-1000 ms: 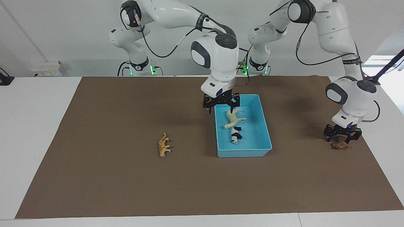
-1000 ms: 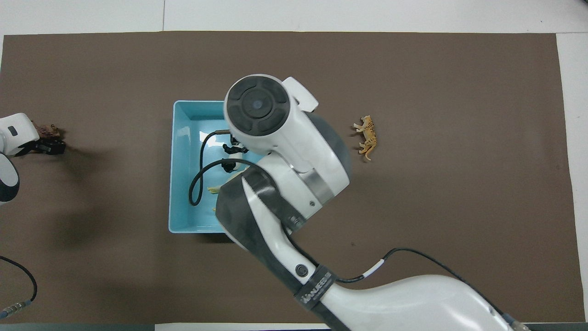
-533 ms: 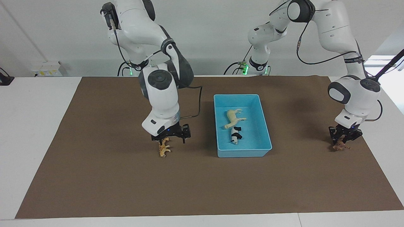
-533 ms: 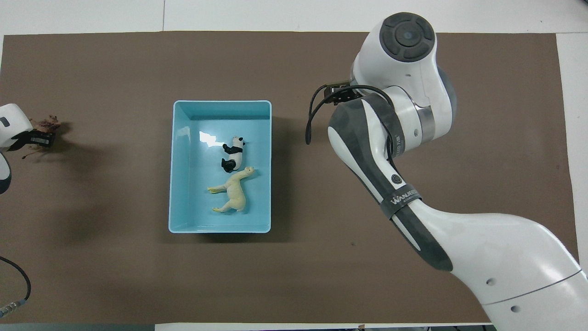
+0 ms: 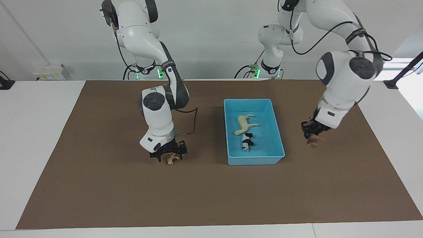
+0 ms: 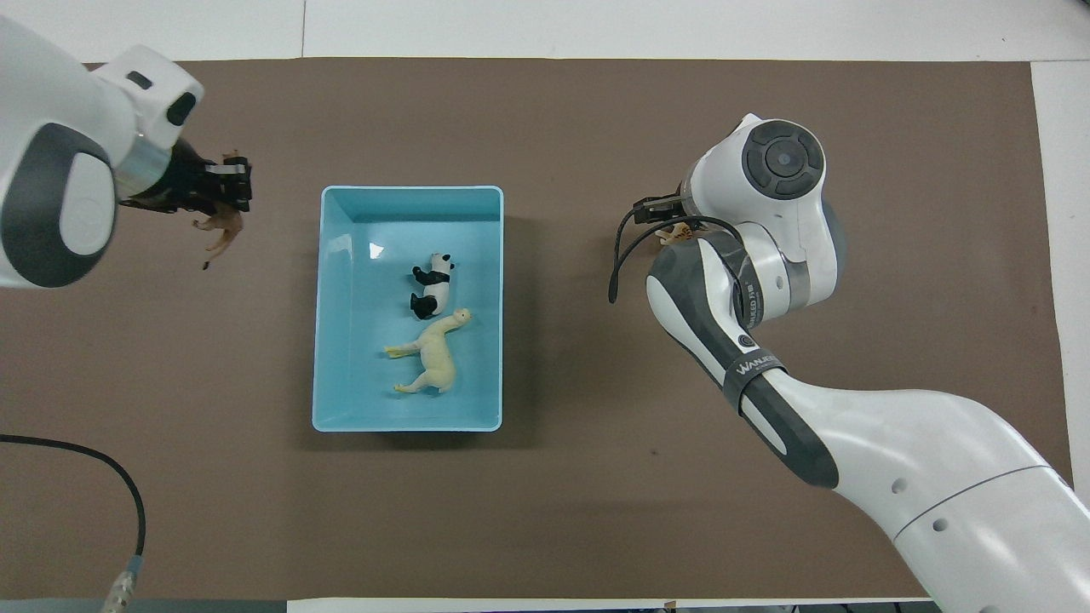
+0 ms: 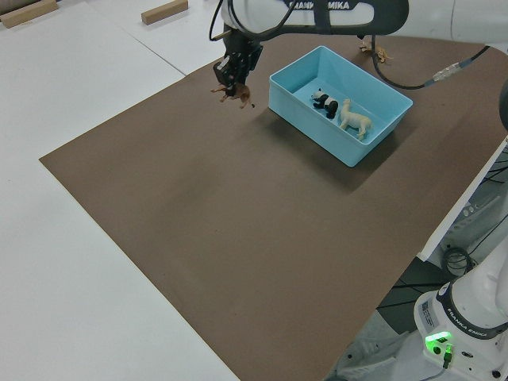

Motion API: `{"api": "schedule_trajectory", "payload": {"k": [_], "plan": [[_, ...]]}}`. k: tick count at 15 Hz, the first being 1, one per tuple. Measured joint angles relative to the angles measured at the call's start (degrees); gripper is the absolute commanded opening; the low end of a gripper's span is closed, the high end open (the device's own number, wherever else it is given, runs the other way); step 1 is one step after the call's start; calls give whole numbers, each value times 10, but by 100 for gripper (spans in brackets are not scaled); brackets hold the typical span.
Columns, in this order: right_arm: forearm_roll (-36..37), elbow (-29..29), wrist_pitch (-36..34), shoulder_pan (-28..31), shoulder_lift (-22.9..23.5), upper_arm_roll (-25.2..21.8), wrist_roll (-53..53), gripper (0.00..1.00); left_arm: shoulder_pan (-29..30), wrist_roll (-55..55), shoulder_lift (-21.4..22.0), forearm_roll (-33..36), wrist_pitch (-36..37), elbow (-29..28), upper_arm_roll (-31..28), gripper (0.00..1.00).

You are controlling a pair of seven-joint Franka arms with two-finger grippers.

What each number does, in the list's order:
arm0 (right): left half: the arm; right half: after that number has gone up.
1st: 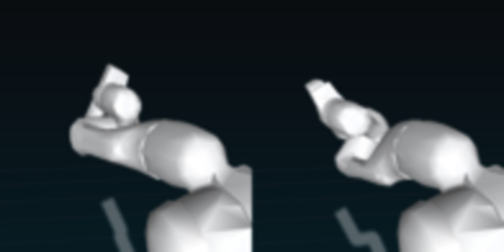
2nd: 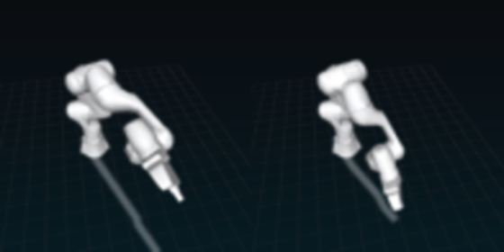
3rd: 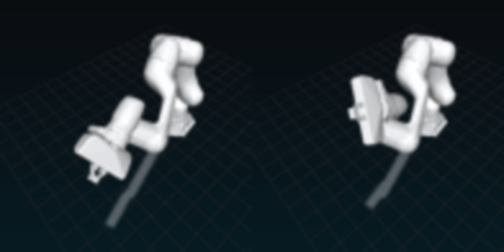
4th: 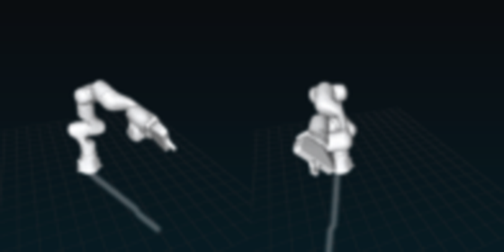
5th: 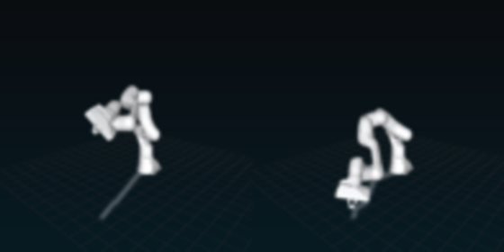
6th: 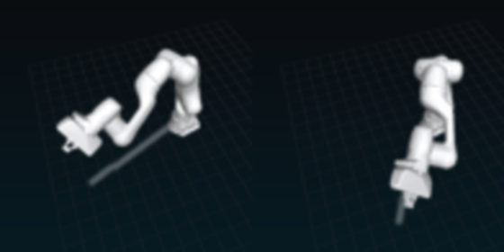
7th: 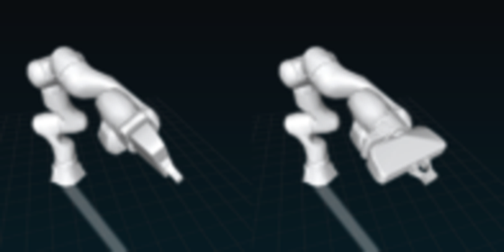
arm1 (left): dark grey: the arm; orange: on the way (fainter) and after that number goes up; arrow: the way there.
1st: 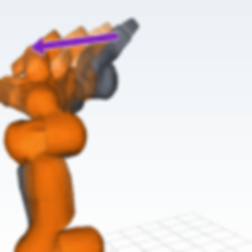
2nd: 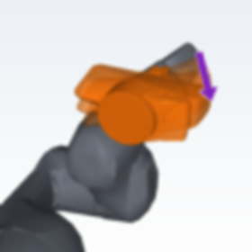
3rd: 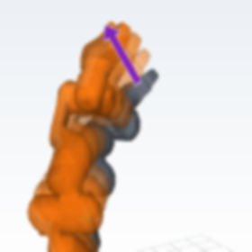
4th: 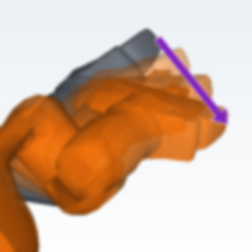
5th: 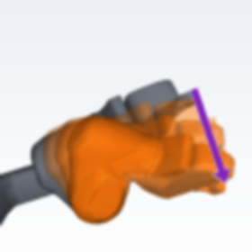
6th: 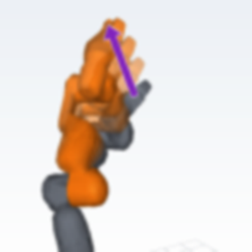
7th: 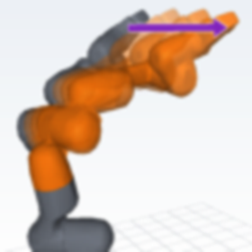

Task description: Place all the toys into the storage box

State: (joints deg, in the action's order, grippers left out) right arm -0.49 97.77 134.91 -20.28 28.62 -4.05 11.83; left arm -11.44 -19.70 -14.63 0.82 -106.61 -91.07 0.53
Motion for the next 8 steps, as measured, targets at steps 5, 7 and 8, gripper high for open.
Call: {"api": "schedule_trajectory", "payload": {"k": [5,7,8], "plan": [[-3,36,37,4,1,2,-2,100,-95,-137,23,0,-40,-95,-1,100],[-17,39,39,3,1,5,-2,100,-90,-137,34,0,-42,-101,-9,100],[-23,40,39,3,1,6,-2,99,-83,-137,45,0,-41,-100,-15,100]]}}
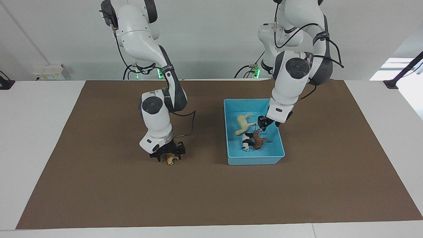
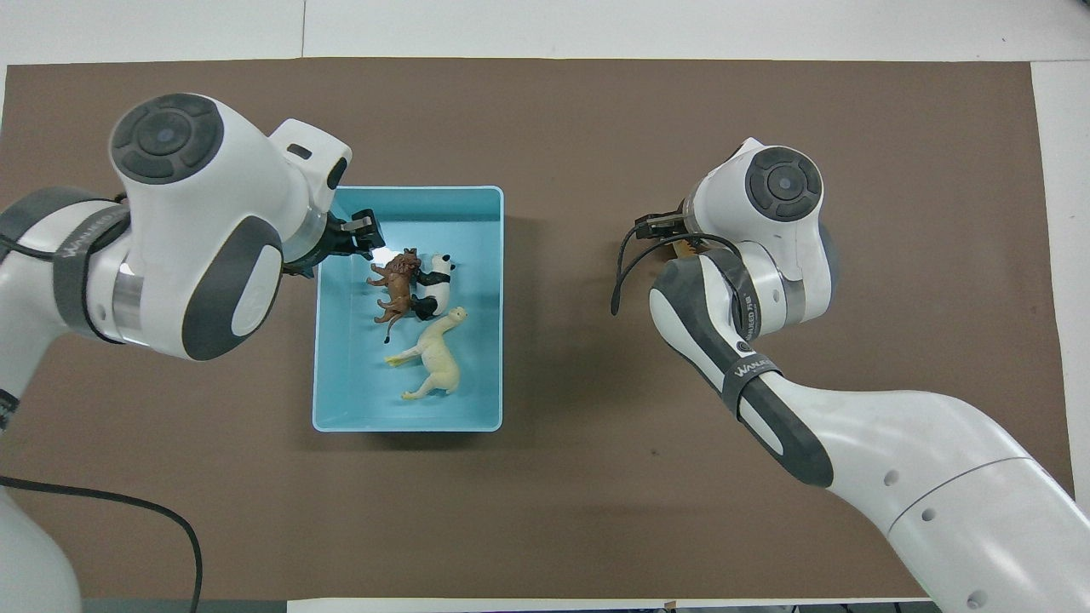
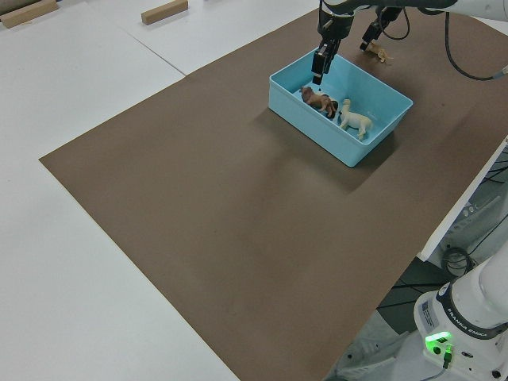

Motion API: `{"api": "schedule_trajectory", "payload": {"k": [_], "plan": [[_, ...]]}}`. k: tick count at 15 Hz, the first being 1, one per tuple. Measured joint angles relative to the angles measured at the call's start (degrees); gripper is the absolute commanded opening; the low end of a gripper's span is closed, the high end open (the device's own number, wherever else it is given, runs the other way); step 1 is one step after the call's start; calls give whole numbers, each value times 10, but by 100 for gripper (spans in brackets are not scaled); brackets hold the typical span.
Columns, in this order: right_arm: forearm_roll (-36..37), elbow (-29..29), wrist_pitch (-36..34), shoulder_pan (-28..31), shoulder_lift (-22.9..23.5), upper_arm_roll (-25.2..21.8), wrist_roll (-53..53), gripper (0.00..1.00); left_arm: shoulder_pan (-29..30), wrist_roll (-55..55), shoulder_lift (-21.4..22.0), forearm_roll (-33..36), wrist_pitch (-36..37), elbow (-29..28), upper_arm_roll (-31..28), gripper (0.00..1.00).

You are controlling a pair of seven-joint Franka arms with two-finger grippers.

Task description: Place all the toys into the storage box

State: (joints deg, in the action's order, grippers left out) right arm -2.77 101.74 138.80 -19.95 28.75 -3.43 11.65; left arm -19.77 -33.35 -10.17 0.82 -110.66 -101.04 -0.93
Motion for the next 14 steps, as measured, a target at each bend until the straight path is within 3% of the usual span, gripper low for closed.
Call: {"api": "schedule_trajectory", "payload": {"k": [1,3,6,10,12,14], "plan": [[-4,2,1,0,0,0,0,74,12,2,14,0,6,3,-4,100],[-5,10,13,0,0,0,0,0,45,31,41,0,45,19,-5,100],[-8,26,39,0,-3,1,3,0,87,112,60,-4,130,68,-6,100],[-8,20,19,-15,-6,4,22,0,111,196,60,-7,227,139,-7,100],[-8,-30,-60,-40,-6,5,61,0,136,217,62,-8,261,155,1,100],[-8,-143,-199,-80,2,6,133,0,180,263,69,-9,286,154,26,100]]}}
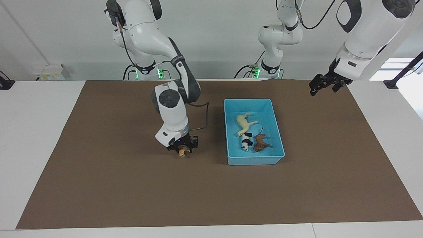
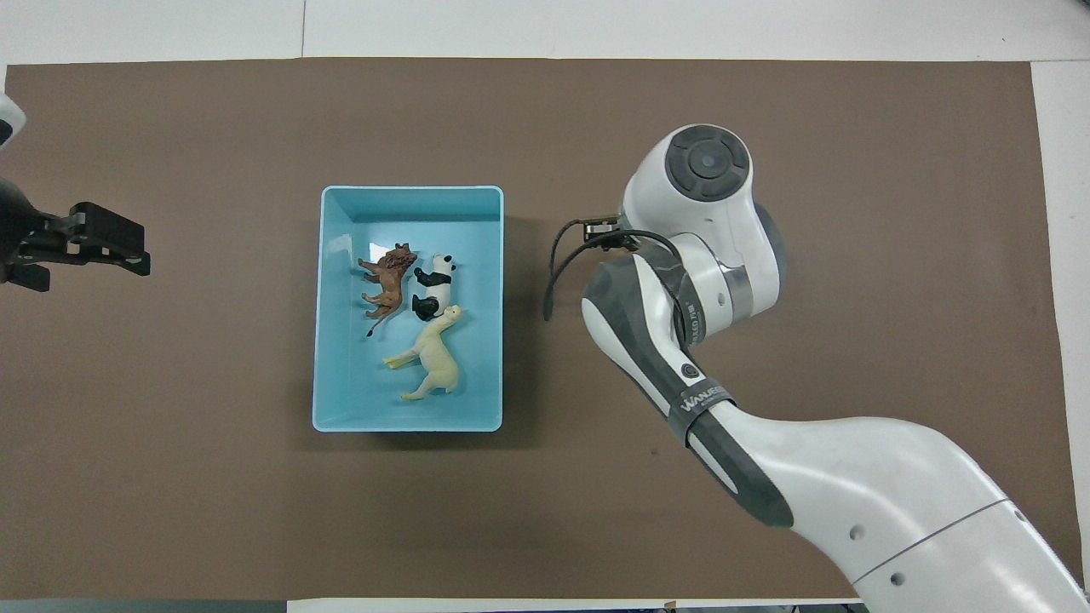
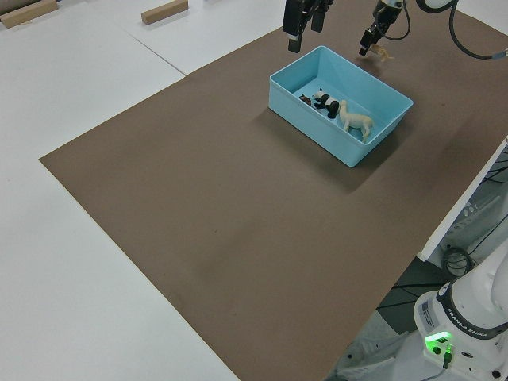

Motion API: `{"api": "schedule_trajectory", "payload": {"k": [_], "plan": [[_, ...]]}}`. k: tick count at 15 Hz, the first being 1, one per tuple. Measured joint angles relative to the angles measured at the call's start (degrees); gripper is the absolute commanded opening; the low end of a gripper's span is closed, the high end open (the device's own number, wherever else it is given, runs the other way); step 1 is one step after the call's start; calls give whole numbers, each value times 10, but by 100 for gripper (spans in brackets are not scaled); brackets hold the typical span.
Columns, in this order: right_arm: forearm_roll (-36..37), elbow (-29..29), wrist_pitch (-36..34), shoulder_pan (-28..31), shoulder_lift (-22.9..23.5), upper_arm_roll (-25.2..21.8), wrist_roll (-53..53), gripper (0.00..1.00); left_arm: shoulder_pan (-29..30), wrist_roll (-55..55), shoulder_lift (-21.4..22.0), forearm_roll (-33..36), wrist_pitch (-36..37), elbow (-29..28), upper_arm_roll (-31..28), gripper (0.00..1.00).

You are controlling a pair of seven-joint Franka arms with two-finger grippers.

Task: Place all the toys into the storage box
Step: 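Grasp the tiger and place it in the box with the right gripper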

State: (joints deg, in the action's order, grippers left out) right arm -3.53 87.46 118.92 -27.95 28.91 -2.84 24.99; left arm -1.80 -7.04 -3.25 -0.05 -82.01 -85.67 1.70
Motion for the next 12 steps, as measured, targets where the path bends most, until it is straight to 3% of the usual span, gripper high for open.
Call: {"api": "schedule_trajectory", "payload": {"k": [2,4,5,6,7,8,12], "plan": [[0,-126,-85,-49,22,1,83,0,22,21,16,-1,0,-24,11,100],[0,-218,-97,-109,60,2,138,0,25,25,31,-2,-4,-46,14,100],[0,-237,-90,-134,77,1,149,0,25,25,35,-2,-5,-50,16,100],[1,-239,-69,-156,91,1,155,16,25,25,40,-2,-6,-53,19,100],[1,-231,-41,-172,104,0,160,88,25,25,43,-2,-12,-55,21,100],[1,-213,-10,-181,114,-1,165,100,25,25,45,-2,-25,-56,21,100],[2,-187,-8,-182,109,-4,221,100,25,28,45,-2,-50,-58,21,100]]}}
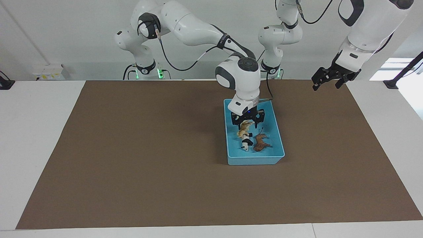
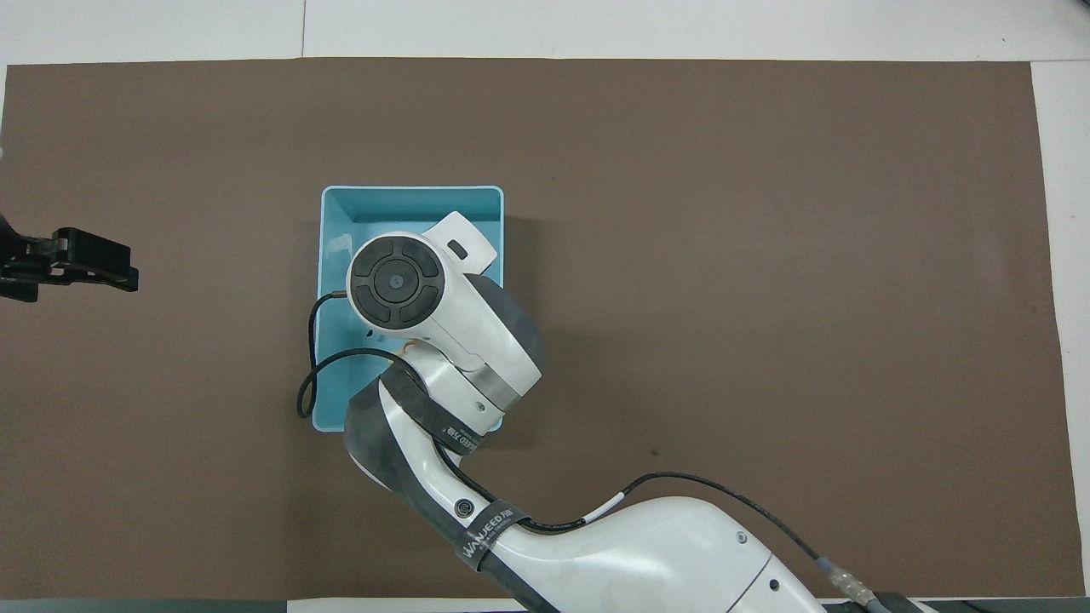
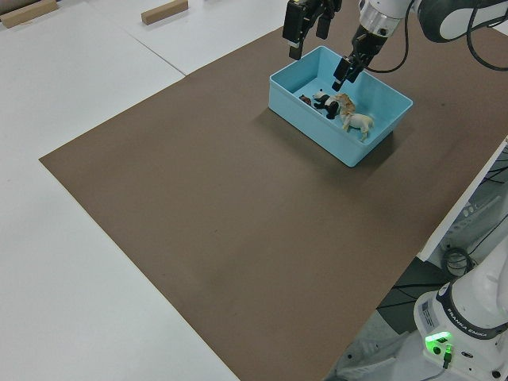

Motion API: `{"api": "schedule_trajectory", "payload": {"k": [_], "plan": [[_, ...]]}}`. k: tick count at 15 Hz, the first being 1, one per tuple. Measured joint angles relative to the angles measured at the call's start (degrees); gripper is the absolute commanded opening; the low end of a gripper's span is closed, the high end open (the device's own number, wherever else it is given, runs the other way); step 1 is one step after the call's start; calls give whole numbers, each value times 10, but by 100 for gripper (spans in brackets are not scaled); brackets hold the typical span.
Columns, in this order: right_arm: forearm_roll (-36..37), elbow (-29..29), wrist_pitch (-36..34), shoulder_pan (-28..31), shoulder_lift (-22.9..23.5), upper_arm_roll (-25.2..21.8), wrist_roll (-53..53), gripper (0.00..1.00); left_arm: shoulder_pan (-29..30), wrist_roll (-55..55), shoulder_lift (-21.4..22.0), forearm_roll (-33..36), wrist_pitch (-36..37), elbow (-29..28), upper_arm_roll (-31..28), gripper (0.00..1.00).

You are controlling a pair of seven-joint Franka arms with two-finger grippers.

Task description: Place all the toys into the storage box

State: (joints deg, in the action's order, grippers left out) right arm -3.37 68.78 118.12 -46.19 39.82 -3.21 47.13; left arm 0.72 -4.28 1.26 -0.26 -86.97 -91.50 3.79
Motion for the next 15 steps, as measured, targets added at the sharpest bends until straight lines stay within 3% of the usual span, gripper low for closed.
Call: {"api": "schedule_trajectory", "payload": {"k": [4,9,15], "plan": [[16,-6,-58,17,-66,-29,10,100,1,14,-4,0,-11,0,-2,100],[17,-3,-134,156,-171,-36,-129,100,2,20,-6,0,-11,0,-3,100],[17,4,-201,301,-196,-36,-369,100,0,22,-6,-1,-11,-1,4,100]]}}
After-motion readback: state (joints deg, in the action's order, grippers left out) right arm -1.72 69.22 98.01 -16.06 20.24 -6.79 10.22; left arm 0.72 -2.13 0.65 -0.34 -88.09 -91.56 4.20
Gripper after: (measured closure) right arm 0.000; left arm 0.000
